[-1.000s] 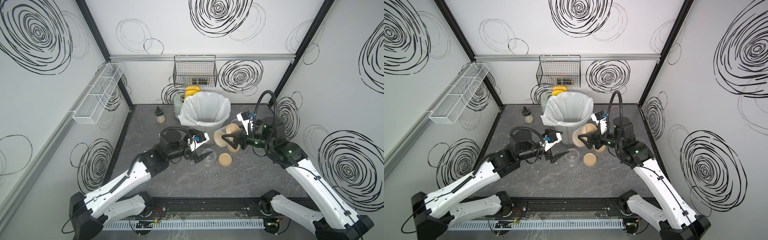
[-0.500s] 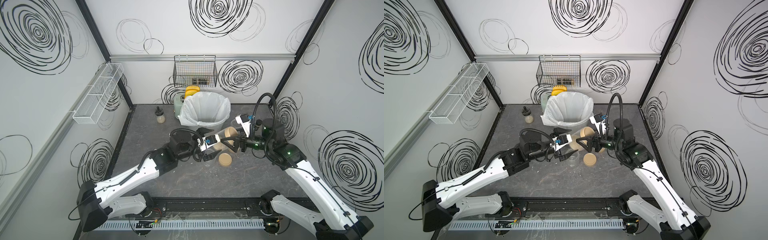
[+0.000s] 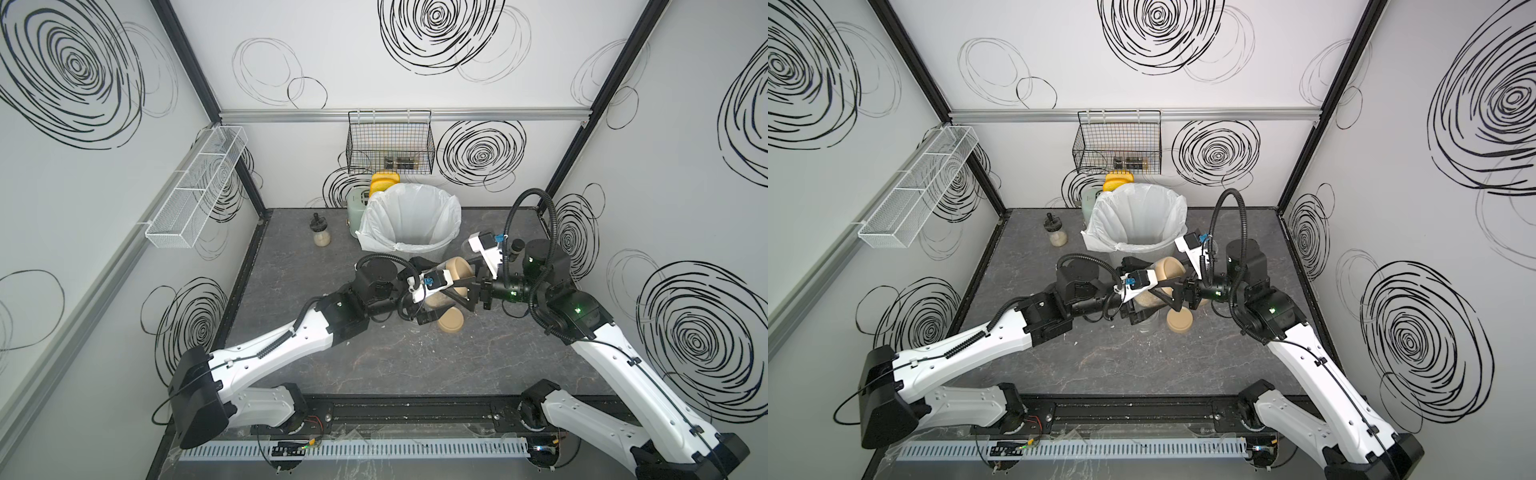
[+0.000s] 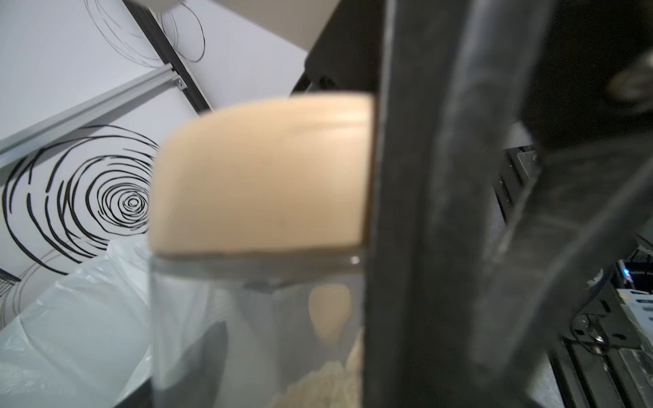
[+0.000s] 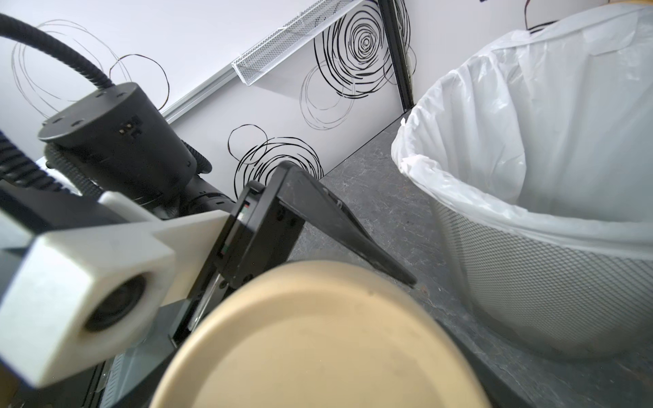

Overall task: Empty moldy rice from jars
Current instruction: Pick up the jar from the center of the board.

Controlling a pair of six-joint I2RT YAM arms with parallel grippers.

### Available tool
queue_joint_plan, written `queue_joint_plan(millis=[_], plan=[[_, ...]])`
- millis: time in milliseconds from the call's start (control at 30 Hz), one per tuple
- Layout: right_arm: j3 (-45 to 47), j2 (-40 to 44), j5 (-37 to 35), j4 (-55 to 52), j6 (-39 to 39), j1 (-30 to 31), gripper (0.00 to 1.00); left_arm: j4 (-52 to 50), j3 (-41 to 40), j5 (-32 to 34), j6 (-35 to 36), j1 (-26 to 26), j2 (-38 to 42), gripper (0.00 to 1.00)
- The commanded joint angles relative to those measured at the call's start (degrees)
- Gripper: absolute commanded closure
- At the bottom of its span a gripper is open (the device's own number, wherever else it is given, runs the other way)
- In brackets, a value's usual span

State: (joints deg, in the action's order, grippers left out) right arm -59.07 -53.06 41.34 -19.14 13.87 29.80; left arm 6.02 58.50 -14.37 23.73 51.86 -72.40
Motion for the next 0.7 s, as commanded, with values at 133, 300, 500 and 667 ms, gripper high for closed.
queue_joint_plan(millis=[133, 300, 500, 667], plan=[[-1.32, 0.76, 4.5, 3.46, -1.65, 3.13, 0.6, 5.06, 2.42, -1.67, -1.45, -0.1, -1.25, 0.04], [-1.03, 0.35, 4.28, 2.83, -2.18, 3.15, 0.6, 5.31, 2.15, -2.39, -1.43, -0.13, -0.99, 0.08], [-0.57, -0.02, 3.53, 3.05, -2.13, 3.16, 0.59, 6.81, 1.57, -3.58, -2.62, -0.18, -0.23, 0.24], [0.08, 0.06, 1.3, 3.47, -1.71, 3.15, 0.48, 10.63, -0.46, -4.87, -5.42, -0.26, 0.67, 0.31]])
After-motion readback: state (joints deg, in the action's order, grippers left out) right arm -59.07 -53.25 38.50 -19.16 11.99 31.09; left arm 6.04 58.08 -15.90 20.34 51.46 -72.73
